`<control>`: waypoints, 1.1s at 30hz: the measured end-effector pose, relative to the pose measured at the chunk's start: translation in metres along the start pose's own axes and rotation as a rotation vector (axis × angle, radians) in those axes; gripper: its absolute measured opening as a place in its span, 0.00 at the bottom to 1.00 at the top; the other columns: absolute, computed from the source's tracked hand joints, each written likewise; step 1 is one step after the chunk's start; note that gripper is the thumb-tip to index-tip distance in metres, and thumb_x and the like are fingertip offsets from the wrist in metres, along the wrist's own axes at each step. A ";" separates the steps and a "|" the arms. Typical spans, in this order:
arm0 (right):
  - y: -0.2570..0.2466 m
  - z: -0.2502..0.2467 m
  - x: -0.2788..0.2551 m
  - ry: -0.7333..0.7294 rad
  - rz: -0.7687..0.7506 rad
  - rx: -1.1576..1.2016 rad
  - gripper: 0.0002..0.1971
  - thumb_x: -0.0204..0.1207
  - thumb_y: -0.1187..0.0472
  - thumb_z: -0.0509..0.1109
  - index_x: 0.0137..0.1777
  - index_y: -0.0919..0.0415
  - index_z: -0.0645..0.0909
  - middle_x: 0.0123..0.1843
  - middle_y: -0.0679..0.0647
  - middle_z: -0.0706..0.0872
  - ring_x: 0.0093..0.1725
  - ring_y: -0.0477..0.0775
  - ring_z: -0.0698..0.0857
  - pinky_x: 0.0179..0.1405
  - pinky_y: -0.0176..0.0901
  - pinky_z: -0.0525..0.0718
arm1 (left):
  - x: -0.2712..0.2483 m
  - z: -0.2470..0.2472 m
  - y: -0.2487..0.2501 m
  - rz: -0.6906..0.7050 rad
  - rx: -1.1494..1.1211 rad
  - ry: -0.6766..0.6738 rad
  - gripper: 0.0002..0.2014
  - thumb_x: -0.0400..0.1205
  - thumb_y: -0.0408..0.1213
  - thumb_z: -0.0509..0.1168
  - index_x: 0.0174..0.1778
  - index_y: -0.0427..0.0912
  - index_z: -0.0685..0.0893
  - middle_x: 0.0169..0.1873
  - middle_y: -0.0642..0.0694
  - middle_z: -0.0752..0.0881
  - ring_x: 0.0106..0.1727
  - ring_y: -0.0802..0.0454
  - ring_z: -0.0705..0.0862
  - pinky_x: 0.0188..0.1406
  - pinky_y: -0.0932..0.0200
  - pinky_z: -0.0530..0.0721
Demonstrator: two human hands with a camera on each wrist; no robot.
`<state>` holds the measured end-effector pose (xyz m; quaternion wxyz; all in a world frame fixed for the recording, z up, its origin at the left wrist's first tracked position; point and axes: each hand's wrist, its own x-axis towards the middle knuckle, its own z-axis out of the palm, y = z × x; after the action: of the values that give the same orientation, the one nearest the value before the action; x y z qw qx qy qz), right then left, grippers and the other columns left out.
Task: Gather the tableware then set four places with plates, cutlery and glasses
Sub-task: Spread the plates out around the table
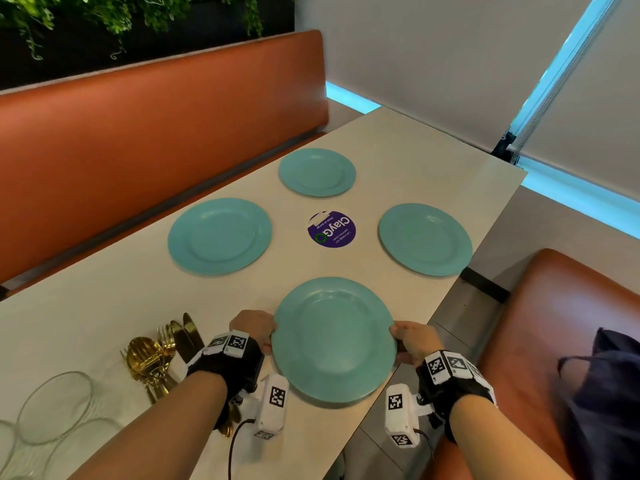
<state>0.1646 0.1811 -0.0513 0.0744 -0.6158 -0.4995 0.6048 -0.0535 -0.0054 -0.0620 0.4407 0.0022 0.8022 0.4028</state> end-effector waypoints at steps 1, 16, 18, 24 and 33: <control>0.002 0.001 0.001 0.001 0.007 0.007 0.08 0.80 0.70 0.66 0.54 0.68 0.85 0.34 0.57 0.87 0.28 0.55 0.86 0.24 0.41 0.86 | 0.000 -0.001 -0.001 0.003 0.015 0.010 0.15 0.80 0.25 0.62 0.63 0.31 0.81 0.27 0.45 0.87 0.16 0.57 0.84 0.31 0.60 0.88; -0.016 -0.013 0.025 0.065 0.076 -0.186 0.12 0.74 0.60 0.71 0.29 0.57 0.77 0.32 0.58 0.83 0.33 0.58 0.82 0.46 0.51 0.89 | -0.002 -0.009 0.031 0.057 0.492 0.147 0.14 0.75 0.35 0.68 0.54 0.34 0.87 0.54 0.36 0.89 0.56 0.40 0.88 0.57 0.51 0.87; -0.031 -0.020 0.035 0.101 0.092 -0.107 0.10 0.76 0.59 0.70 0.35 0.62 0.78 0.33 0.58 0.82 0.32 0.57 0.83 0.47 0.54 0.90 | 0.005 -0.010 0.041 0.086 0.461 0.180 0.15 0.77 0.37 0.66 0.57 0.34 0.86 0.56 0.36 0.88 0.59 0.40 0.87 0.61 0.49 0.85; -0.075 -0.039 0.068 0.201 0.128 0.358 0.03 0.81 0.69 0.63 0.51 0.70 0.74 0.35 0.63 0.78 0.31 0.58 0.80 0.32 0.51 0.90 | 0.028 -0.008 0.068 0.130 0.271 0.186 0.15 0.80 0.38 0.66 0.59 0.33 0.85 0.58 0.34 0.87 0.58 0.39 0.87 0.59 0.46 0.85; -0.100 -0.043 0.107 0.237 0.176 0.494 0.17 0.80 0.78 0.49 0.31 0.62 0.61 0.15 0.55 0.64 0.09 0.47 0.64 0.17 0.34 0.67 | 0.059 -0.002 0.078 0.051 0.079 0.183 0.11 0.81 0.35 0.65 0.32 0.45 0.77 0.30 0.48 0.80 0.29 0.51 0.79 0.30 0.62 0.81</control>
<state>0.1225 0.3277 -0.0428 0.2272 -0.6863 -0.2697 0.6361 -0.1183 0.0669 -0.0525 0.3547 0.0029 0.8540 0.3805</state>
